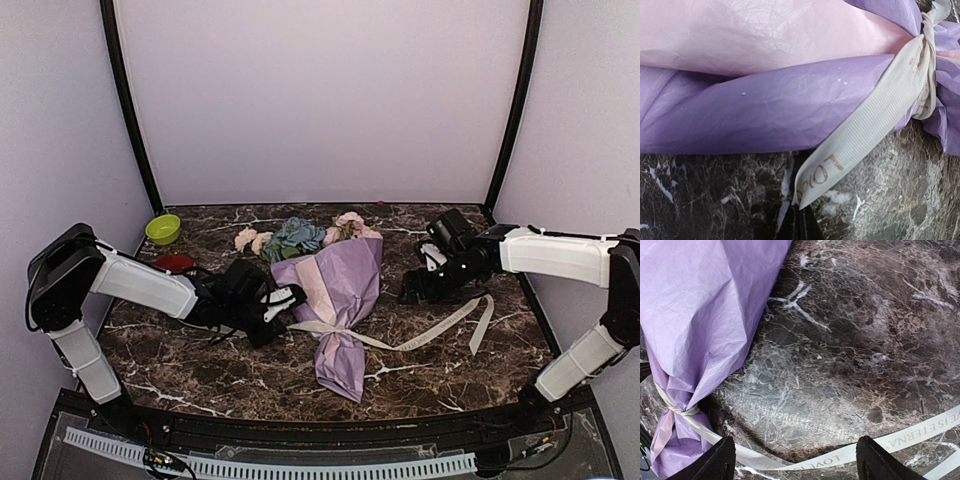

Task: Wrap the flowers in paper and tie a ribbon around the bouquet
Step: Cross the half-tied ribbon over the folded bouquet.

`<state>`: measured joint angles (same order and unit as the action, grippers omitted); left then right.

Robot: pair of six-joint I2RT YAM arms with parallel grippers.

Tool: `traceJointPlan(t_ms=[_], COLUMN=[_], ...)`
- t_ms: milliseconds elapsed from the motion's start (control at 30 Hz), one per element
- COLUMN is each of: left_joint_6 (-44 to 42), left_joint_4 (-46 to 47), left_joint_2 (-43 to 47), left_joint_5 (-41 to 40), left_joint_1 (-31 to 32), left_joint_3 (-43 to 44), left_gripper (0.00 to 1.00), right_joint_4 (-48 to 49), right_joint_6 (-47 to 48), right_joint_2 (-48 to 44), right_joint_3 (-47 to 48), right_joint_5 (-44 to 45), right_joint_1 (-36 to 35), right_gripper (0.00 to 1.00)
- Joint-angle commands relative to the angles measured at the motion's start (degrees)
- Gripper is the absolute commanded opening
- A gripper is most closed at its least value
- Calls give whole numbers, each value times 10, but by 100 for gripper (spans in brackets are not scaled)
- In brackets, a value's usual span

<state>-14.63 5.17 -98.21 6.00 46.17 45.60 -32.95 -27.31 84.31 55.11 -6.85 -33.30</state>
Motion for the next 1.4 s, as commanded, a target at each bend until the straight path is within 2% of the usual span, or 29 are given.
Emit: traceJointPlan(t_ms=[0, 133, 233, 333, 467, 567, 800, 867, 967, 1067, 1167, 1233, 1300, 1367], left_joint_6=[16, 34, 45, 54, 66, 78, 89, 90, 90, 89, 89, 89, 87, 87], left_joint_4=[15, 54, 60, 68, 102, 144, 169, 174, 176, 174, 175, 172, 169, 168], left_joint_2=[67, 130, 163, 179, 185, 178, 158, 156, 151, 148, 148, 147, 146, 145], left_joint_5=[-16, -3, 49, 74, 96, 95, 73, 72, 76, 74, 65, 63, 61, 62], left_joint_1=[-1, 0, 2, 14, 29, 36, 47, 48, 48, 49, 49, 49, 49, 49], left_joint_3=[-25, -45, -41, -33, -34, -46, -48, -49, -47, -44, -47, -47, -47, -48], left_gripper=[0, 0, 0, 0, 0, 0, 0, 0, 0, 0, 0, 0, 0, 0], right_joint_4=[58, 127, 195, 318, 516, 588, 559, 560, 567, 582, 600, 591, 586, 584], right_joint_6=[10, 7, 21, 20, -43, -72, -43, -43, -45, -52, -62, -56, -55, -54], right_joint_2=[-17, -24, -23, -16, 25, 85, 175, 186, 199, 208, 201, 197, 191, 189], right_joint_3=[-9, -14, -8, -13, -34, -19, 26, 29, 35, 35, 23, 21, 19, 20], right_joint_5=[-53, -109, -170, -257, -350, -377, -428, -443, -453, -469, -476, -480, -477, -472], right_joint_1=[-14, -32, -66, -92, -98, -101, -109, -114, -126, -132, -132, -132, -131, -131], right_gripper=[84, 81, 78, 77, 72, 67, 58, 51, 35, 24, 23, 29, 31, 23])
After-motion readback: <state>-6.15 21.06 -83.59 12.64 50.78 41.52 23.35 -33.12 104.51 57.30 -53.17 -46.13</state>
